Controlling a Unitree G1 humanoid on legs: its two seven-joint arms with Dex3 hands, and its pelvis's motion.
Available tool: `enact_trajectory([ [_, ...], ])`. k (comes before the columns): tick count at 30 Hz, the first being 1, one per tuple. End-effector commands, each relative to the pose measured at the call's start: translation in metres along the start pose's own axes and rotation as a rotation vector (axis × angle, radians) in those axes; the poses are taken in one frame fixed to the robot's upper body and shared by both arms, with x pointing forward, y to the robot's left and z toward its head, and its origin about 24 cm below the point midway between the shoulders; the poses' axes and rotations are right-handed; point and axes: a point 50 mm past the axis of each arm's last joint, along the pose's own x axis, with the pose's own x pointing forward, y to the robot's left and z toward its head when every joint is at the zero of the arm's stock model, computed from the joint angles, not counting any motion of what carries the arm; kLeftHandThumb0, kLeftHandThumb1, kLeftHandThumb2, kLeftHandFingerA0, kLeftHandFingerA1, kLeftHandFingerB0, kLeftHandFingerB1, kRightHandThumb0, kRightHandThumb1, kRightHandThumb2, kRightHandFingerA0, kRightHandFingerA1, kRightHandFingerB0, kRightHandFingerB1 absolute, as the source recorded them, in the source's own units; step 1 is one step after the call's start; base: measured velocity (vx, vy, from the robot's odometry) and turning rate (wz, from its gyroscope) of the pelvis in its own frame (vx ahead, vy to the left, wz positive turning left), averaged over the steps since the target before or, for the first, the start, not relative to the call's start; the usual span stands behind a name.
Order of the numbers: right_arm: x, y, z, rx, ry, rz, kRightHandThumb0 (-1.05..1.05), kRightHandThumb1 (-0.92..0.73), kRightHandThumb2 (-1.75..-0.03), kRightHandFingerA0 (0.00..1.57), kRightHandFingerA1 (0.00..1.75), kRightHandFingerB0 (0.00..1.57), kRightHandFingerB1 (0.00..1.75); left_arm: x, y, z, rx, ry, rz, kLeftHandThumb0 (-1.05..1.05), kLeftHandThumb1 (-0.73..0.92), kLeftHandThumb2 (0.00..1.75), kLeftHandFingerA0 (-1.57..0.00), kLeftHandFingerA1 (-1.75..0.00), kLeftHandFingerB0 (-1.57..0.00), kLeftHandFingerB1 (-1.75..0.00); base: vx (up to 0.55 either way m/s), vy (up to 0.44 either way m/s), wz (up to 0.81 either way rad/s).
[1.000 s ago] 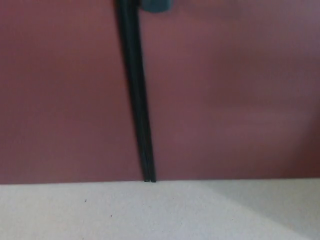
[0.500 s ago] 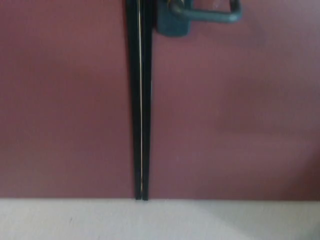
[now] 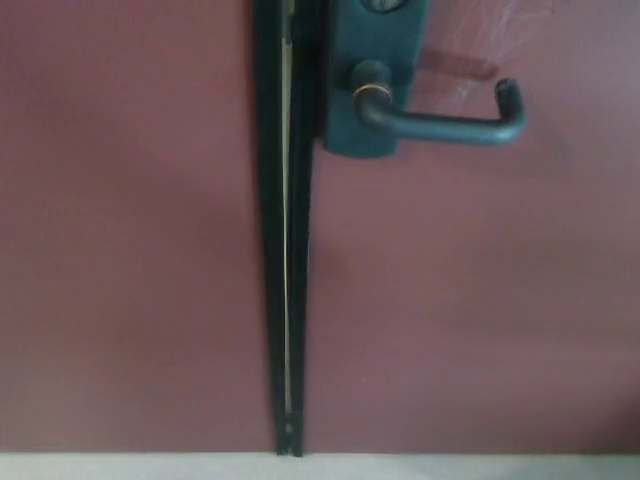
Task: The robot walks towards the door handle and put its right hand on it and twist the handle
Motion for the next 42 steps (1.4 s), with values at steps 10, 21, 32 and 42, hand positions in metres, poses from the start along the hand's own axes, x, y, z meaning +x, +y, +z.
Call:
enact_trajectory([
  [10,0.003,0.006,0.008,-0.015,0.013,0.013,-0.19,-0.57,-0.57,0.77,0.5,0.67,0.46,-0.001,0.001,-0.004,0.002,0.007,0.004,-0.29,0.5,0.75,-0.67,-0.6,-0.47,-0.5,0.22,0.081,0.03],
  [21,0.002,0.007,0.005,0.005,0.029,0.029,-0.2,-0.59,-0.57,0.76,0.5,0.65,0.45,-0.003,0.003,-0.008,0.014,0.011,0.0,-0.21,0.6,0.59,-0.71,-0.51,-0.53,-0.4,0.1,-0.015,-0.05],
  [32,0.005,0.007,0.012,-0.02,0.011,0.042,-0.21,-0.59,-0.57,0.77,0.51,0.66,0.46,-0.003,0.0,-0.009,-0.019,0.01,0.004,-0.21,0.57,0.57,-0.7,-0.48,-0.53,-0.4,0.1,0.005,-0.04],
  [42,0.004,0.008,0.011,-0.039,0.006,0.043,-0.2,-0.59,-0.57,0.79,0.51,0.66,0.46,-0.002,0.0,-0.008,-0.01,0.01,-0.009,-0.19,0.52,0.56,-0.69,-0.5,-0.53,-0.4,0.07,0.075,-0.05],
])
